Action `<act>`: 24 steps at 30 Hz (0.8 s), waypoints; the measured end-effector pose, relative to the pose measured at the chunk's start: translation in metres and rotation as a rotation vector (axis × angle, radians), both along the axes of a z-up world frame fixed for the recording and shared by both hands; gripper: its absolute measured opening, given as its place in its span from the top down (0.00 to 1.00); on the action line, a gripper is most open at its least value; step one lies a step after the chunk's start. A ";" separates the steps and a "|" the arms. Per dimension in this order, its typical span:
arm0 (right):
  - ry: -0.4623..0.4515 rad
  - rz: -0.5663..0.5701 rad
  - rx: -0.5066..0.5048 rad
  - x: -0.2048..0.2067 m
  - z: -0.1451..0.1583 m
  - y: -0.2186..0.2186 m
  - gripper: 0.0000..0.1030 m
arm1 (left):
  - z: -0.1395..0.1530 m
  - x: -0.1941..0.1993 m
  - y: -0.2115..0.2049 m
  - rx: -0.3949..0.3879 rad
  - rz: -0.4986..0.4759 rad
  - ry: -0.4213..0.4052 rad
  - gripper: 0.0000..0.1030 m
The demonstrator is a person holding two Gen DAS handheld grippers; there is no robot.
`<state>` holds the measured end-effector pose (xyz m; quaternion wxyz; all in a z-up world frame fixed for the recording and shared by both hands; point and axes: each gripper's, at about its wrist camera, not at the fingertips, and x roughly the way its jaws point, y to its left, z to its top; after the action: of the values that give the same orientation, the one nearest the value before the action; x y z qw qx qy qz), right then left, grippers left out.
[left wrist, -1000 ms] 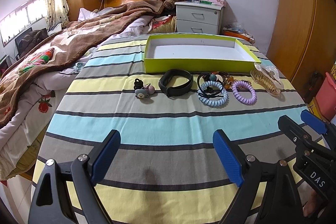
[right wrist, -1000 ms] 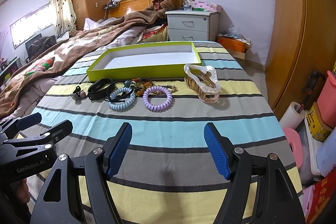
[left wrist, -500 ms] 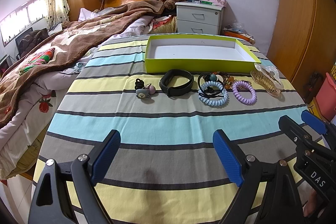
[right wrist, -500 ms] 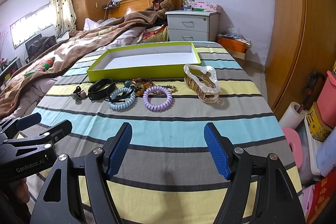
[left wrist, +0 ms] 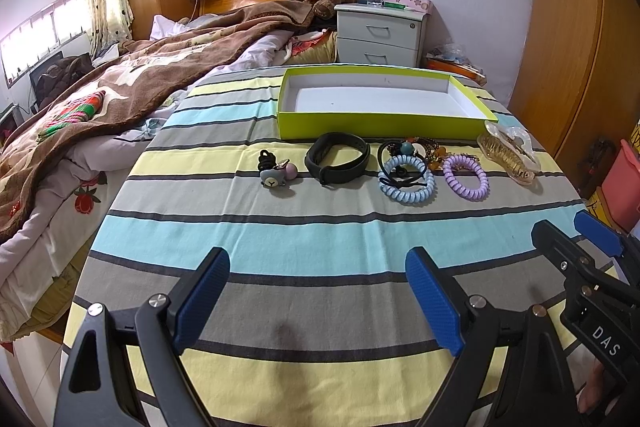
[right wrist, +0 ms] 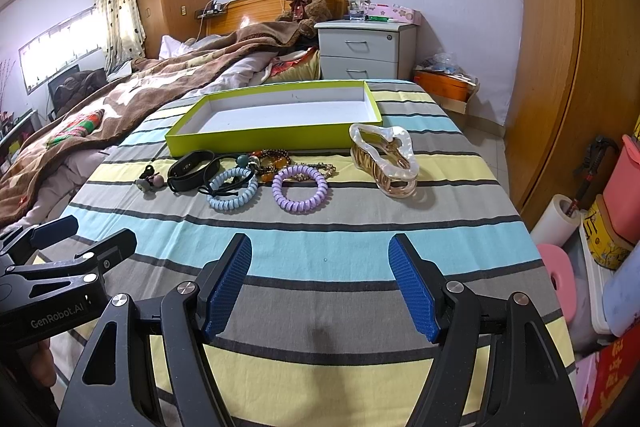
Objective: Organize jewelry
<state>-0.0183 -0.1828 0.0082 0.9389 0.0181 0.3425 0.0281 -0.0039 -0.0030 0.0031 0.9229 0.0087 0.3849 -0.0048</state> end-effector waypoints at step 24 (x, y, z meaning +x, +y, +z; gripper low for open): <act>-0.017 -0.007 0.008 0.005 0.005 -0.013 0.31 | -0.002 0.008 0.008 -0.018 -0.009 0.019 0.12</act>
<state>-0.0130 -0.1962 0.0131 0.9419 0.0228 0.3342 0.0266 0.0038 0.0048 0.0012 0.9192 0.0020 0.3936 -0.0128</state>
